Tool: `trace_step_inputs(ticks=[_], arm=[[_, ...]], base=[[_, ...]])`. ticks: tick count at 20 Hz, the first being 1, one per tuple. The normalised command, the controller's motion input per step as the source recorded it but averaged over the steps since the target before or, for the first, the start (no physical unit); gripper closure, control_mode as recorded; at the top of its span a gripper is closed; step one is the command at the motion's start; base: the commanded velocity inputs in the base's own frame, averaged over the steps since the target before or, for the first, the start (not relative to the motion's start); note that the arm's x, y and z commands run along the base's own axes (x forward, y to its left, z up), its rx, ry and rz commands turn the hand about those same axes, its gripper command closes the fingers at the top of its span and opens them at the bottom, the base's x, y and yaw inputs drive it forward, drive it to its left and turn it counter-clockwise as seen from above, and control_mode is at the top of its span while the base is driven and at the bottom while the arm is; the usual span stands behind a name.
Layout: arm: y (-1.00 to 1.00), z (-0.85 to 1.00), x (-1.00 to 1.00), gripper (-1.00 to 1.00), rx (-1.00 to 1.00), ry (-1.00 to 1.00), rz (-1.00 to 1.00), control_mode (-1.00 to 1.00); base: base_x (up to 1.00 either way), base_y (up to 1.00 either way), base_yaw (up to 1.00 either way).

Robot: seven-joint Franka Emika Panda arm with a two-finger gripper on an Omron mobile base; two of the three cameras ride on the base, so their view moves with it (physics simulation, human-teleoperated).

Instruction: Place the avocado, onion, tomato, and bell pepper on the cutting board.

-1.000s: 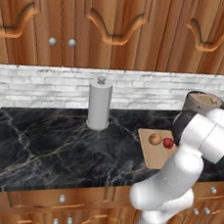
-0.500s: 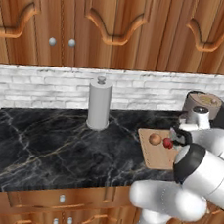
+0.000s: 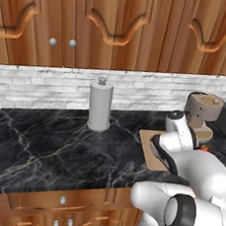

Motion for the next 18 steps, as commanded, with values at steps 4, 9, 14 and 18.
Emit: trace_step_inputs(ticks=[4, 9, 14, 18], arm=[[0.44, 0.05, 0.06, 1.0, 0.02, 0.04, -0.13, -1.0], [0.17, 0.0, 0.24, 1.0, 0.02, 0.06, 0.0, -1.0], [0.12, -0.01, 0.36, 1.0, 0.06, 0.07, 0.0, -1.0], [0.02, -0.1, 0.12, 1.0, 0.07, 0.03, 0.0, -1.0]], base=[[0.0, 0.0, 0.0], [0.0, 0.0, 0.0], [0.0, 0.0, 0.0], [0.0, 0.0, 0.0]])
